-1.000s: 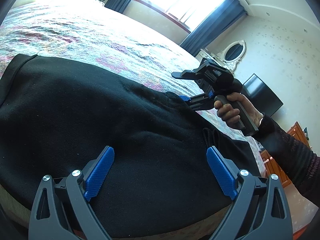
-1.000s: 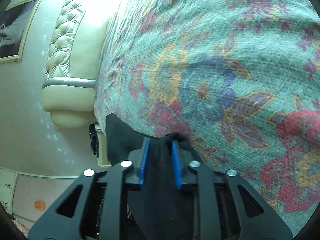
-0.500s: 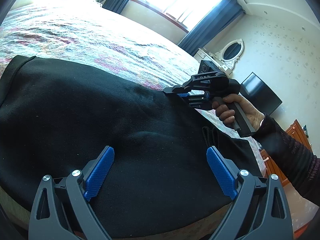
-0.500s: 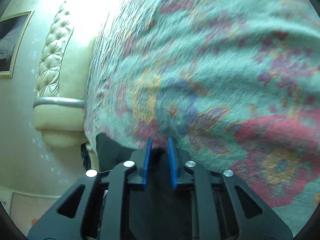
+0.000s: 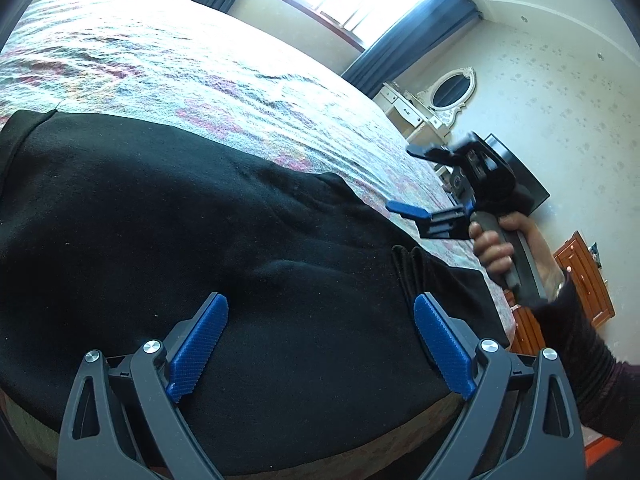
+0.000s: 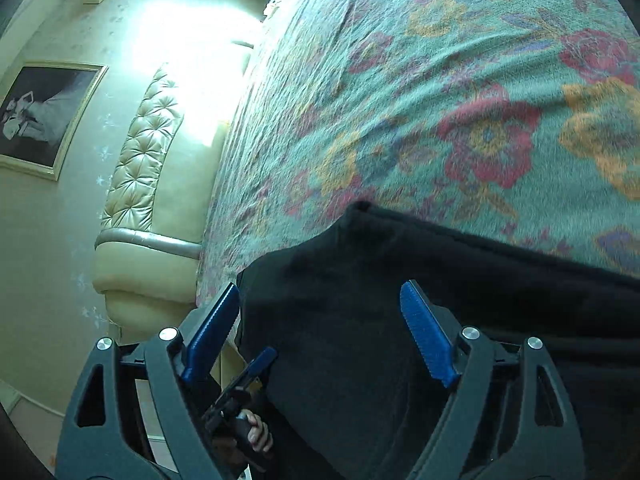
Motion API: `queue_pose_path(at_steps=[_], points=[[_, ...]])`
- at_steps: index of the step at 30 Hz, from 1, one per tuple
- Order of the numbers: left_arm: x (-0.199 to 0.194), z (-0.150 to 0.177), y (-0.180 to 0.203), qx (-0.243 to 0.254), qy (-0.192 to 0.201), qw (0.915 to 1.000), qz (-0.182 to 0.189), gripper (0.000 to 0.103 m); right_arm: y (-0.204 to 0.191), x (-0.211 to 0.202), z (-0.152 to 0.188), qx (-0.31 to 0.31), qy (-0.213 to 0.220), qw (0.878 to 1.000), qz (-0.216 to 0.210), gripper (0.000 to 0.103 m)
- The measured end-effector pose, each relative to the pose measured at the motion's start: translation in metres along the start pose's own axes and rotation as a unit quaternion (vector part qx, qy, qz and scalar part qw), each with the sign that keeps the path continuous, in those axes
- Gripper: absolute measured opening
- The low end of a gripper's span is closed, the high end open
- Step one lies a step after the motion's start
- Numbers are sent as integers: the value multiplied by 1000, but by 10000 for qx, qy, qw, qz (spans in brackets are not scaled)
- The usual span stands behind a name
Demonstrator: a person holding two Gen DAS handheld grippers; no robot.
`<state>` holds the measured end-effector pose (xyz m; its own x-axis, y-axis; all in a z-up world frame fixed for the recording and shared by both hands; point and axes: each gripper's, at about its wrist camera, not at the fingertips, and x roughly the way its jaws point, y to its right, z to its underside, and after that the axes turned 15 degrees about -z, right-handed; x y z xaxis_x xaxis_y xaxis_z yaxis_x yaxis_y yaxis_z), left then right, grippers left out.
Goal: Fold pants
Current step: 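Grasp the folded pants edge with the right gripper and smooth it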
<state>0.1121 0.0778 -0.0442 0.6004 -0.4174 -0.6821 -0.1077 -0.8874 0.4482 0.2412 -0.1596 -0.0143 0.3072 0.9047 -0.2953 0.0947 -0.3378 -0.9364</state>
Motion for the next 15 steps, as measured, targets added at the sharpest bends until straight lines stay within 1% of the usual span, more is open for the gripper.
queue_pose_path(at_steps=[1, 3, 5, 7, 9, 11, 12, 13, 15], points=[[-3, -2, -2, -81, 5, 10000, -17, 93, -5, -4, 13, -70, 7, 10000, -46, 83], [-14, -8, -11, -296, 10, 9995, -87, 93, -10, -12, 39, -216, 26, 9998, 33, 83], [-29, -16, -26, -530, 144, 9983, -191, 93, -13, -16, 60, -385, 16, 9991, 202, 83], [-50, -27, -45, -757, 339, 9963, -214, 93, -15, -18, 78, -529, 23, 9976, 444, 83], [-67, -39, -69, -964, 434, 9938, -349, 93, -16, -19, 89, -608, 44, 9967, 531, 83], [-78, -51, -98, -1234, 408, 9906, -420, 93, -17, -21, 97, -589, 78, 9974, 408, 83], [-81, -56, -114, -1349, 379, 9888, -520, 93, -19, -20, 98, -575, 74, 9978, 336, 83], [-82, -60, -128, -1414, 333, 9872, -659, 93, -21, -21, 101, -587, 94, 9977, 335, 83], [-81, -66, -153, -1472, 173, 9855, -820, 93, -25, -20, 104, -658, 117, 9971, 377, 83]])
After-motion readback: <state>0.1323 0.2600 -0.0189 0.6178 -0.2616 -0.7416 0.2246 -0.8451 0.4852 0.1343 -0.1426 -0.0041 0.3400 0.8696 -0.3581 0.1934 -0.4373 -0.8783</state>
